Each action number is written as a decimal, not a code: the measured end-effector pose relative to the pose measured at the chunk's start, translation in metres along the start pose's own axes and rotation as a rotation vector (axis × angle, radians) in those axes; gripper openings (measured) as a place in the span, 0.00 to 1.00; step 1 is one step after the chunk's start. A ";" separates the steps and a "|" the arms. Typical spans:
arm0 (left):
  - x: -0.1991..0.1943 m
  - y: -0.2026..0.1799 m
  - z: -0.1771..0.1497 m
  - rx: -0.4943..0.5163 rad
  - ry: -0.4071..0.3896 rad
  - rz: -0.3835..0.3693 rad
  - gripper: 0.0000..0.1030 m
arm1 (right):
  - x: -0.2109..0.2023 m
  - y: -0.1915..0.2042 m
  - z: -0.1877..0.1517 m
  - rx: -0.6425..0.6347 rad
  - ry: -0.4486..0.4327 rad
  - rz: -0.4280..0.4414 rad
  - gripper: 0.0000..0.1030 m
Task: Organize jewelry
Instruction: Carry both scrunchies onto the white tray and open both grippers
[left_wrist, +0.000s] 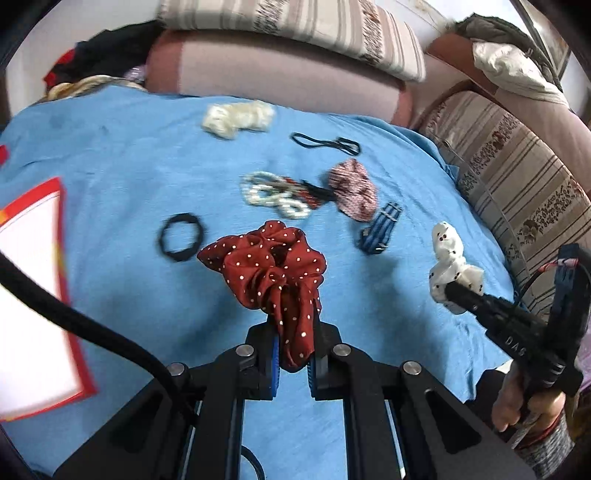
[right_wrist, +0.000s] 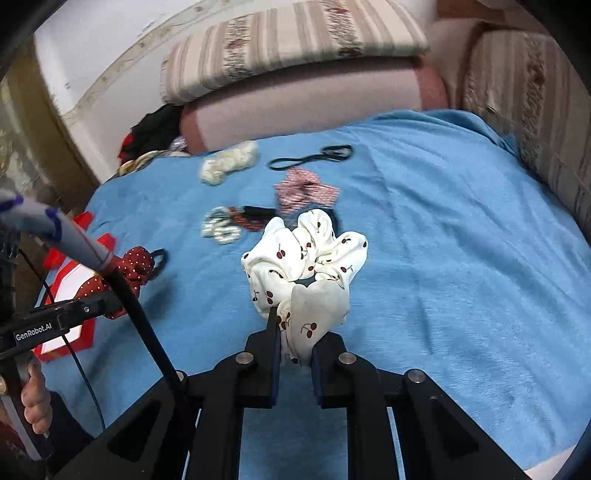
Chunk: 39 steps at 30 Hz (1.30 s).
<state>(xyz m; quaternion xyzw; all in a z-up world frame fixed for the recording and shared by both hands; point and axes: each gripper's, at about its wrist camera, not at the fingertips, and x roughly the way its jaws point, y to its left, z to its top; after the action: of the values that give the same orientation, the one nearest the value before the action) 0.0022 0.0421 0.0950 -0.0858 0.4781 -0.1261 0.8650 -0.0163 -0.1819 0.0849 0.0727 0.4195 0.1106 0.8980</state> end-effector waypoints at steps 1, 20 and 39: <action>-0.006 0.004 -0.002 -0.003 -0.008 0.014 0.10 | -0.001 0.009 0.001 -0.017 0.000 0.010 0.14; -0.101 0.190 -0.029 -0.201 -0.106 0.329 0.10 | 0.047 0.206 0.022 -0.298 0.080 0.240 0.14; -0.079 0.325 0.010 -0.292 -0.056 0.443 0.10 | 0.185 0.370 0.047 -0.395 0.212 0.325 0.14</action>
<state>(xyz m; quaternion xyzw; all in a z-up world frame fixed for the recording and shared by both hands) 0.0143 0.3765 0.0763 -0.1064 0.4743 0.1389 0.8628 0.0845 0.2218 0.0615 -0.0496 0.4643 0.3397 0.8164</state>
